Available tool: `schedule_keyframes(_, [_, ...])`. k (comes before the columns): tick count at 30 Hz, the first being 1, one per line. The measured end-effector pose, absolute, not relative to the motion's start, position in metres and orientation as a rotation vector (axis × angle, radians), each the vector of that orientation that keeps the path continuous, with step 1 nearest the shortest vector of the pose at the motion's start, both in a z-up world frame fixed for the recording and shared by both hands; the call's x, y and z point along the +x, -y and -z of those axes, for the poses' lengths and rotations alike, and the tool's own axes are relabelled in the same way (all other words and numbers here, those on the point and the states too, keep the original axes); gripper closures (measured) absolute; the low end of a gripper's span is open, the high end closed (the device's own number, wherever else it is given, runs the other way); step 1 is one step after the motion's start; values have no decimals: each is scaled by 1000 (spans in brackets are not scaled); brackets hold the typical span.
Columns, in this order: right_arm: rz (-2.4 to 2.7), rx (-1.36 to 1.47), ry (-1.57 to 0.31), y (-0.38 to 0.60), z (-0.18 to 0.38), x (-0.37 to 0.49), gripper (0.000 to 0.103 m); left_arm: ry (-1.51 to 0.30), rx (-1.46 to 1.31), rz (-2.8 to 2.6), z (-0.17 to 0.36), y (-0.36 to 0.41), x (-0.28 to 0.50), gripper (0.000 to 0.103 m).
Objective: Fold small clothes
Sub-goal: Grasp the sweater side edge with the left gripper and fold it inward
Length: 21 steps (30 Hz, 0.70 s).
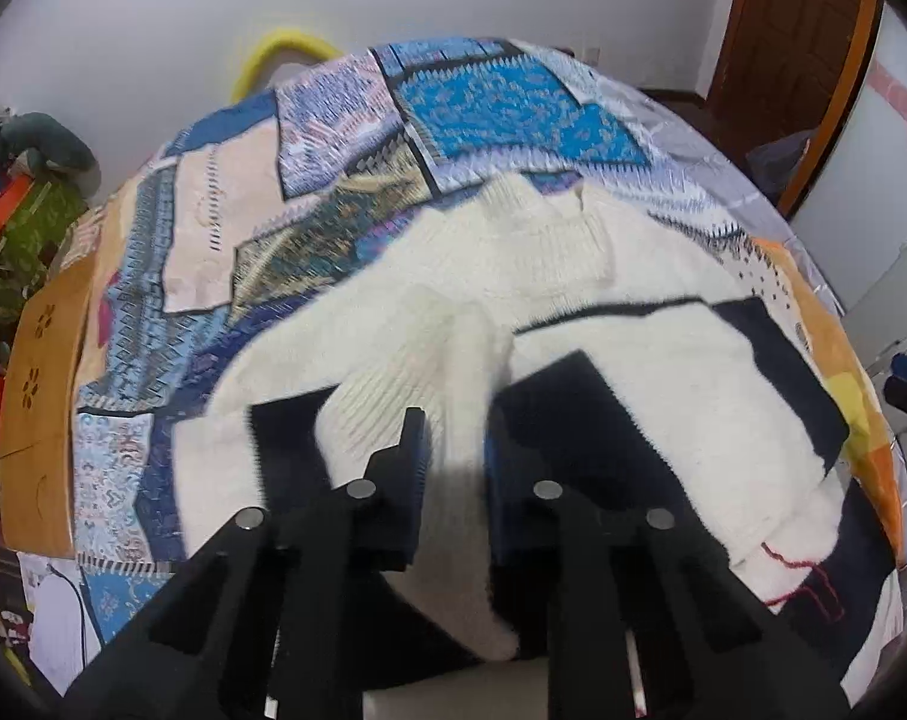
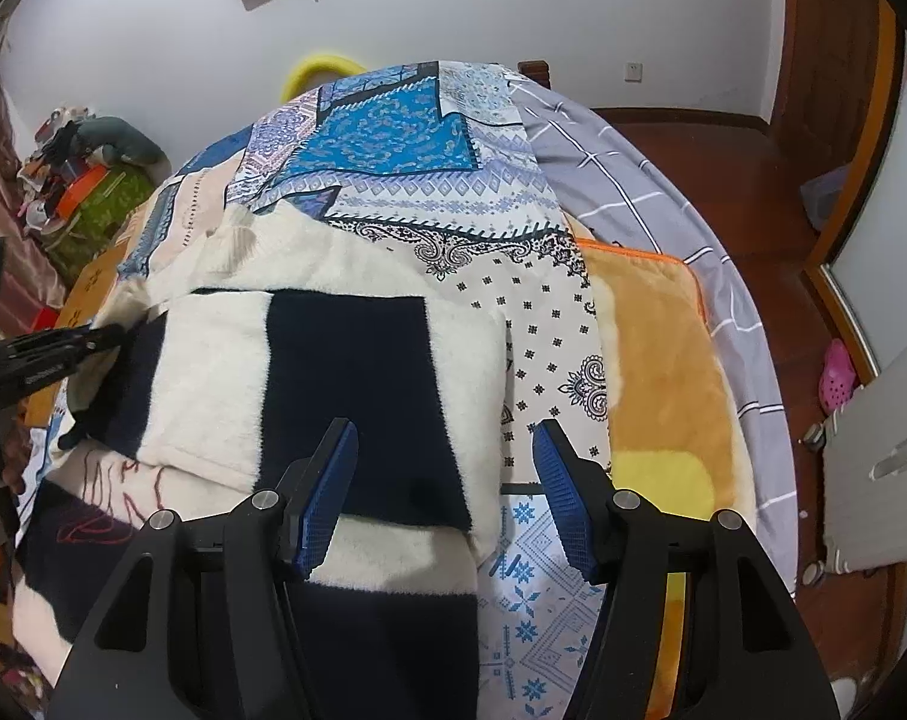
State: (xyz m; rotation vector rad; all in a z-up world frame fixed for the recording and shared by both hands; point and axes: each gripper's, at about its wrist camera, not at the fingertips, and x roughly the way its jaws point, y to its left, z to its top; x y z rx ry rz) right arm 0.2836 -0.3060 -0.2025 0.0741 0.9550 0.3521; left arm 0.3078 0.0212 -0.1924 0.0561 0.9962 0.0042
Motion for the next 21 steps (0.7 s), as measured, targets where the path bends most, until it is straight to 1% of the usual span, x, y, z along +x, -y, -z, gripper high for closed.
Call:
schedule_keyframes(5, [-351, 84, -960, 307, 204, 283, 46, -934, 7, -40, 171, -49, 289, 86])
schedule_keyframes(10, [-355, 74, -964, 301, 205, 282, 46, -916, -36, -80, 165, -79, 268, 86])
schedule_keyframes(21, [-381, 57, -968, 281, 203, 276, 46, -1007, -157, -129, 203, -131, 236, 86])
